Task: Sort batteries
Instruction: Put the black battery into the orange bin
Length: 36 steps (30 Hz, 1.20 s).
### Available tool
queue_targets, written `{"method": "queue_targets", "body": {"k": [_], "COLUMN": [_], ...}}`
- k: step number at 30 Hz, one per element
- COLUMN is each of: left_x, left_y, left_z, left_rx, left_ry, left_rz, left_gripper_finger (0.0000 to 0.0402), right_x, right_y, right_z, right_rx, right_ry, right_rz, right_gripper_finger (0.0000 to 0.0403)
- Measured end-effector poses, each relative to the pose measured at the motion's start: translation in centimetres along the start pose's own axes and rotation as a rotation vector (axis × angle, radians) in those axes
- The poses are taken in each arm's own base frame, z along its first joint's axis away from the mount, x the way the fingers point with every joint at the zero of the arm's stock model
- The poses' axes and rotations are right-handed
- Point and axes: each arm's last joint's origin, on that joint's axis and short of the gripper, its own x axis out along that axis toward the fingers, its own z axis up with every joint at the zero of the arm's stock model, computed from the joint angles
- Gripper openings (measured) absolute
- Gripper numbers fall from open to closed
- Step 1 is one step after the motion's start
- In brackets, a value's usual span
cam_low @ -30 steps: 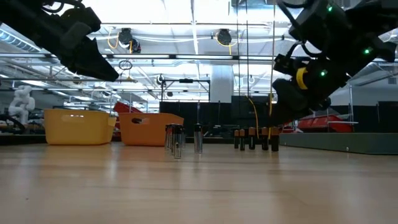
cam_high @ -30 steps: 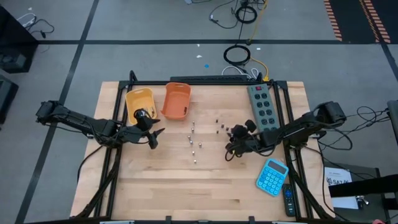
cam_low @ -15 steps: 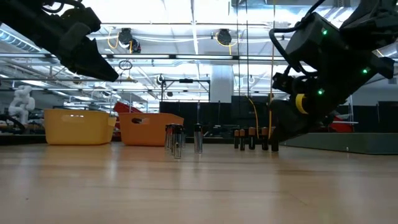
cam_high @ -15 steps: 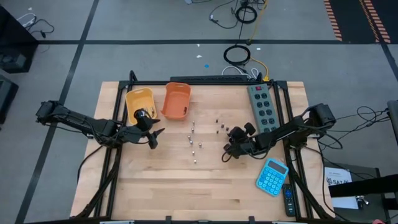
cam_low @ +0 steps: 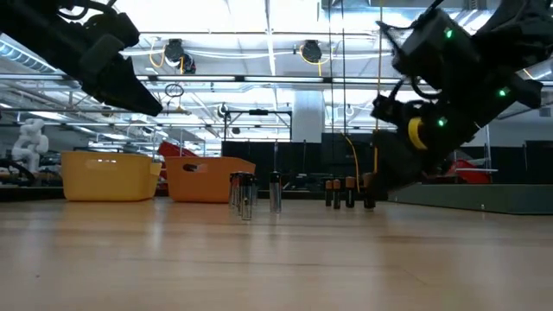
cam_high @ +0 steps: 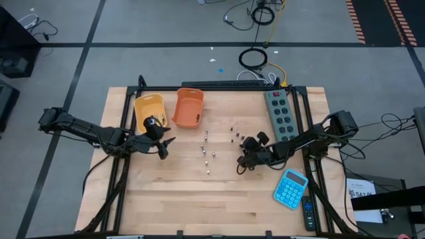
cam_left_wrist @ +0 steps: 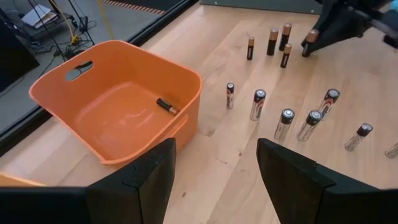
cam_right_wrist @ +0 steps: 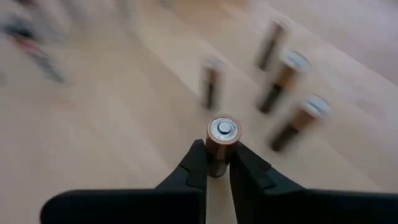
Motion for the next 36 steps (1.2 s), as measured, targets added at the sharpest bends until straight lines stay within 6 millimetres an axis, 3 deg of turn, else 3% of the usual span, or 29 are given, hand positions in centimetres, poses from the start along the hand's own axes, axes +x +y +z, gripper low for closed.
{"method": "queue_targets", "body": {"k": [6, 11, 25, 30, 36], "left_x": [0.0, 0.0, 0.0, 0.0, 0.0], "left_y": [-0.1, -0.1, -0.1, -0.1, -0.1], "left_z": [0.0, 0.0, 0.0, 0.0, 0.0], "left_rx": [-0.001, -0.001, -0.002, -0.003, -0.002], "left_ry": [0.006, 0.008, 0.007, 0.005, 0.007], "left_rz": [-0.018, -0.025, -0.026, -0.026, -0.025], "left_gripper_finger": [0.0235, 0.0235, 0.0235, 0.0235, 0.0235], "right_x": [-0.1, 0.5, 3.6, 5.9, 10.7], "right_y": [1.7, 1.1, -1.3, -1.9, -1.2], "right_z": [2.6, 5.4, 16.9, 19.4, 21.8], "right_rx": [-0.020, -0.009, -0.229, -0.261, -0.270], "right_ry": [-0.157, -0.291, -0.377, -0.385, -0.358], "right_rz": [0.252, 0.394, 0.391, 0.412, 0.459], "right_gripper_finger": [0.0022, 0.0022, 0.0022, 0.0022, 0.0022]}}
